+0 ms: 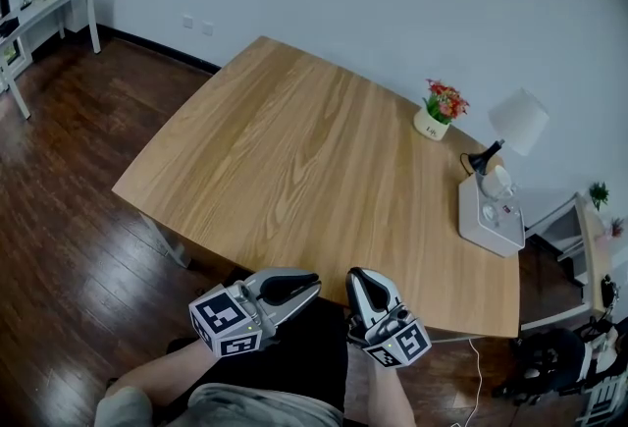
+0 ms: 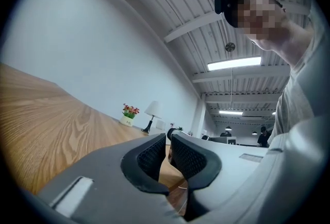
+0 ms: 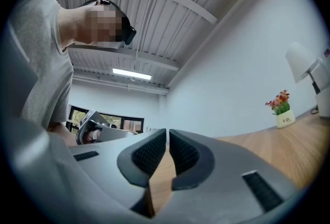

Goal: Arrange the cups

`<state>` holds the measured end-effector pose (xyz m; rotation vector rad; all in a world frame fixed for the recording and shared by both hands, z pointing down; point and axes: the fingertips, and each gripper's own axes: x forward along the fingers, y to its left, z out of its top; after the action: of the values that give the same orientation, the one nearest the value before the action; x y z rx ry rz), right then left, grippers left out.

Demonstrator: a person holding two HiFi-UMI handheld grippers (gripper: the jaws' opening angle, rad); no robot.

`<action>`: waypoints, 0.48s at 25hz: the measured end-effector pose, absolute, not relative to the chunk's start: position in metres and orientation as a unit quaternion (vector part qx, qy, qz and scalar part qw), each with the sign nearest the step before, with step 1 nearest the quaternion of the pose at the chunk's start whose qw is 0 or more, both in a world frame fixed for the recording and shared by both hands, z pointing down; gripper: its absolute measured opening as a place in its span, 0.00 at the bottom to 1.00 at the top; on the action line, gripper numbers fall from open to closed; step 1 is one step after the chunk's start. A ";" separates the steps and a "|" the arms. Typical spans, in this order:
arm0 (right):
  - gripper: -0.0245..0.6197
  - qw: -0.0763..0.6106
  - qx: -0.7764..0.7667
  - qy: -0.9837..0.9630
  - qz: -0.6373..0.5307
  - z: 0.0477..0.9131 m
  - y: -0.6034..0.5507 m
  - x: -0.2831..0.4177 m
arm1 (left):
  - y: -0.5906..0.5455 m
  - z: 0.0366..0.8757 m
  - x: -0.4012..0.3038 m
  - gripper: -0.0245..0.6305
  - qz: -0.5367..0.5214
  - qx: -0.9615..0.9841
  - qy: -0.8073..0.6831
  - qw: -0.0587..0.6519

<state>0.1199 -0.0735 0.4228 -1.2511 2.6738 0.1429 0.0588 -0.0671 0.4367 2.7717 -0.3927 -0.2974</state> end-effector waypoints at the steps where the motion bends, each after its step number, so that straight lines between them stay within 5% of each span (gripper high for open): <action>1: 0.06 0.092 -0.421 0.901 0.049 0.423 -0.073 0.120 | -0.066 0.435 0.059 0.08 -0.106 0.972 -0.135 0.161; 12: 0.06 0.082 -0.417 0.903 0.058 0.425 -0.073 0.117 | -0.063 0.440 0.063 0.08 -0.099 0.973 -0.127 0.165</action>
<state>0.1170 -0.0732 0.4246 -1.2454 2.6989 0.1723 0.0633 -0.0630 0.4398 2.7727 -0.3612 -0.2818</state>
